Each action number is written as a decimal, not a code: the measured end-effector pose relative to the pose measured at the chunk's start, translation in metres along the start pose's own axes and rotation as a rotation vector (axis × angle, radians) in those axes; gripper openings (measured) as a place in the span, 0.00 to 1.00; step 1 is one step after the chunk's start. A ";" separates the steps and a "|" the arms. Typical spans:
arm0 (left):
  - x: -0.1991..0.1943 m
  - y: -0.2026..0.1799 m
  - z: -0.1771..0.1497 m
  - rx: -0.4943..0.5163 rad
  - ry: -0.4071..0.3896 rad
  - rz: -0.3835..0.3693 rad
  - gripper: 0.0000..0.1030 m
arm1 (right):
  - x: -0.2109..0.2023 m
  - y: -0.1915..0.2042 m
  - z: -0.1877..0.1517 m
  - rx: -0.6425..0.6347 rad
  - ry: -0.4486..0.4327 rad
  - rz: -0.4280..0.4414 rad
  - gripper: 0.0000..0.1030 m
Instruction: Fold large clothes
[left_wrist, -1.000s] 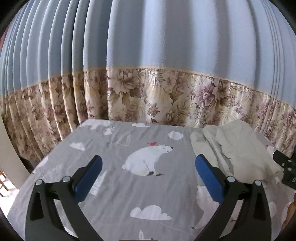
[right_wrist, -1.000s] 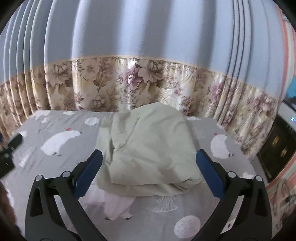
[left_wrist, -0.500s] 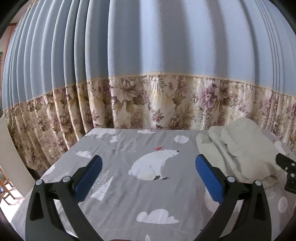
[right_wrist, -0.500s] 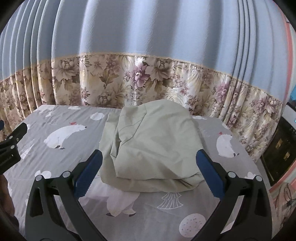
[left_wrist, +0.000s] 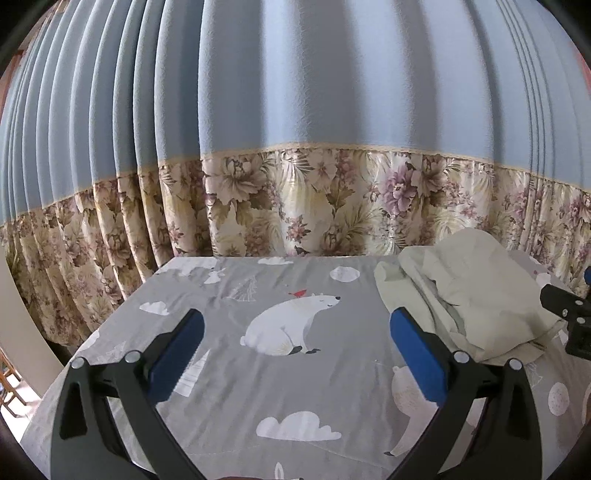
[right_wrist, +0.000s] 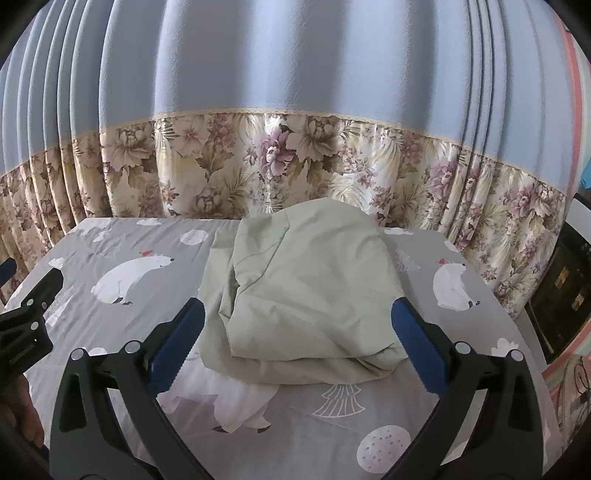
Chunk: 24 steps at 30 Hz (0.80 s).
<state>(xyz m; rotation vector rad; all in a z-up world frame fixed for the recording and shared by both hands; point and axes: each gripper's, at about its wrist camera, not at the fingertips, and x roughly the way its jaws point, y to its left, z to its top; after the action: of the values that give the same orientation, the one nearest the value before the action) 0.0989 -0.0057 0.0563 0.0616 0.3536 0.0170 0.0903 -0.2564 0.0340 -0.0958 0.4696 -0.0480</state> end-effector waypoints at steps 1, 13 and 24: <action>-0.001 0.000 0.000 0.001 -0.003 -0.001 0.98 | -0.001 0.000 0.000 -0.001 -0.005 0.000 0.97; 0.004 -0.009 -0.005 0.043 0.017 0.023 0.98 | 0.002 -0.001 -0.002 0.000 -0.008 0.005 0.97; 0.005 -0.006 -0.005 0.031 0.035 -0.006 0.98 | -0.002 0.000 0.000 0.002 -0.018 0.004 0.97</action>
<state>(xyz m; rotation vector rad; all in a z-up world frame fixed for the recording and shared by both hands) 0.1022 -0.0116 0.0491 0.0909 0.3892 0.0066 0.0881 -0.2567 0.0347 -0.0928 0.4515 -0.0440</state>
